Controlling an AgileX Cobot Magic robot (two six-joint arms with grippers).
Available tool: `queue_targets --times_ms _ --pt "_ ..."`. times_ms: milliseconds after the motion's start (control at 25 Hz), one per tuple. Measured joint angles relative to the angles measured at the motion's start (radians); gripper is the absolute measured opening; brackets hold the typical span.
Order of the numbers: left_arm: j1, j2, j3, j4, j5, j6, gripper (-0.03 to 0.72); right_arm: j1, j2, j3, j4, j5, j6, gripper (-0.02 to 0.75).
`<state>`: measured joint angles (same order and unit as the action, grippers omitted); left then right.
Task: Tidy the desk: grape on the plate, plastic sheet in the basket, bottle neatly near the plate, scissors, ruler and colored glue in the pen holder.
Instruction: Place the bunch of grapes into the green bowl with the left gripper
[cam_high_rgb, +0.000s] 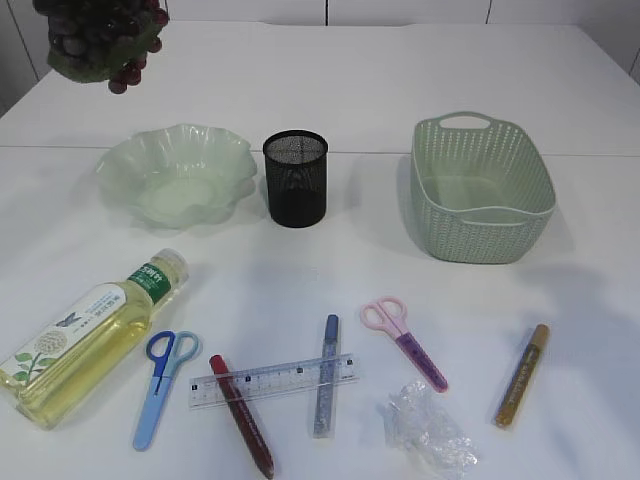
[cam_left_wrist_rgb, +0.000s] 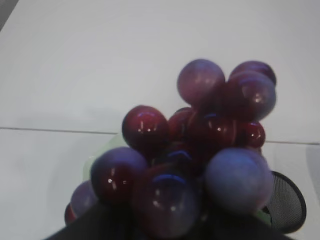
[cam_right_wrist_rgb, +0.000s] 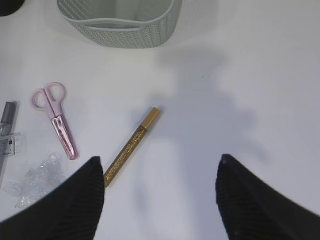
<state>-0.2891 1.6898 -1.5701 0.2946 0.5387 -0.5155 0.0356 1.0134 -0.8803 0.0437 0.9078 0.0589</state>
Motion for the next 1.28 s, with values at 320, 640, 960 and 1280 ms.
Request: queue_targets --times_ms 320,640,960,1280 --pt "0.018 0.187 0.0 0.002 -0.134 0.0 0.195 0.0 0.041 0.0 0.0 0.0 0.0 0.543" --pt "0.042 0.339 0.0 0.008 -0.279 0.0 0.197 0.0 0.068 0.0 -0.008 0.0 0.0 0.543" --pt "0.066 0.383 0.0 0.011 -0.31 0.0 0.458 0.0 0.068 0.0 -0.011 0.0 0.0 0.543" --pt "0.066 0.358 0.0 -0.017 -0.278 0.0 0.561 0.0 0.068 0.0 -0.011 0.0 0.0 0.543"
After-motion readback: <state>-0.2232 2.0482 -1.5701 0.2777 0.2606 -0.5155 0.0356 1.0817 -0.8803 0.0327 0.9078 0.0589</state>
